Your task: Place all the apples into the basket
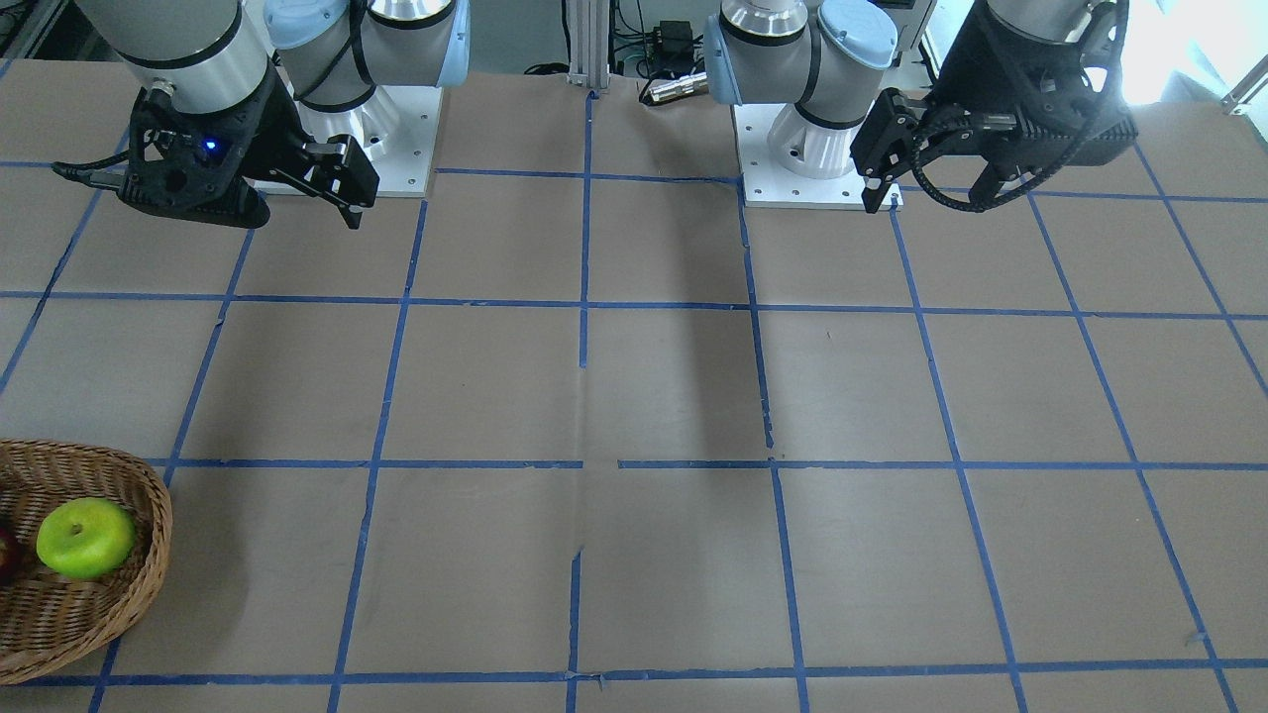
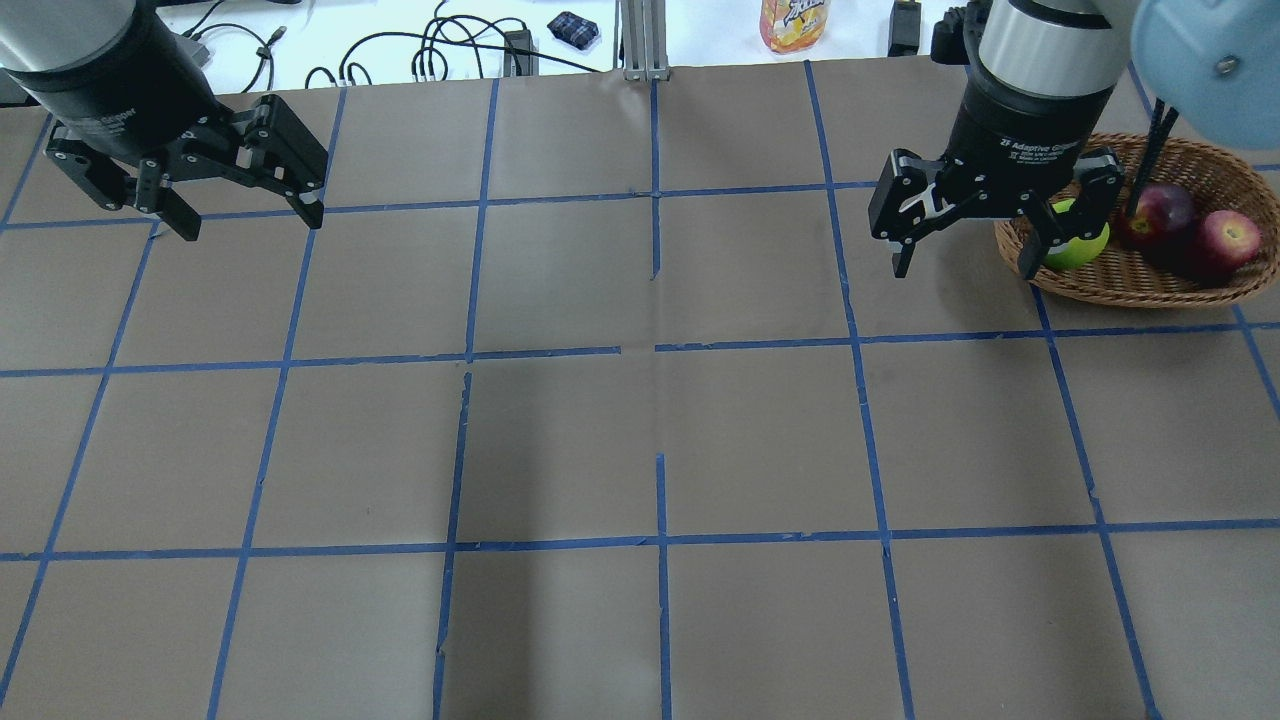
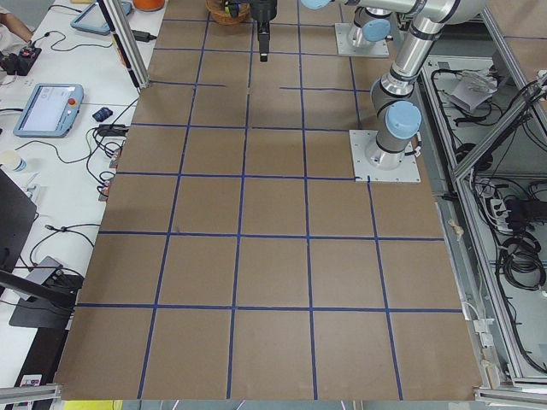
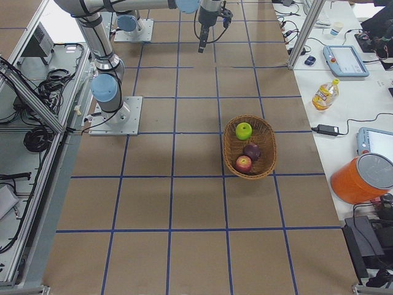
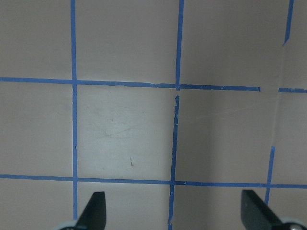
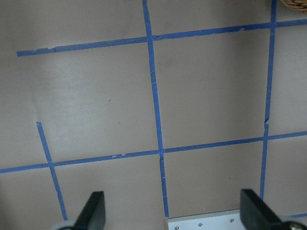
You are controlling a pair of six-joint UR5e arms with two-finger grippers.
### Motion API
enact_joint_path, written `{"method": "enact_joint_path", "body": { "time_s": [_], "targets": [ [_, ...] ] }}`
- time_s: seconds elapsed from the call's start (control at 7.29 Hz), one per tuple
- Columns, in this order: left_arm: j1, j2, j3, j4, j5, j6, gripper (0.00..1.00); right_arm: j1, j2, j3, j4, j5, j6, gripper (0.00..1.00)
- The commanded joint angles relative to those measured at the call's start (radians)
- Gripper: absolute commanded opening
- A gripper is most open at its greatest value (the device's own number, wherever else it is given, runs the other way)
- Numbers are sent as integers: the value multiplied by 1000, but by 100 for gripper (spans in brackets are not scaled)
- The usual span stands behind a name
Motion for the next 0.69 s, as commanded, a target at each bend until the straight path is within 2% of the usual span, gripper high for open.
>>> {"method": "enact_joint_path", "body": {
  "time_s": [0.0,0.55],
  "targets": [
    [5,-12,17,5,-2,0,100,-12,-4,14,-15,0,-2,100],
    [5,-1,14,-2,-4,3,100,-43,-25,28,-12,6,-39,100]
  ]
}}
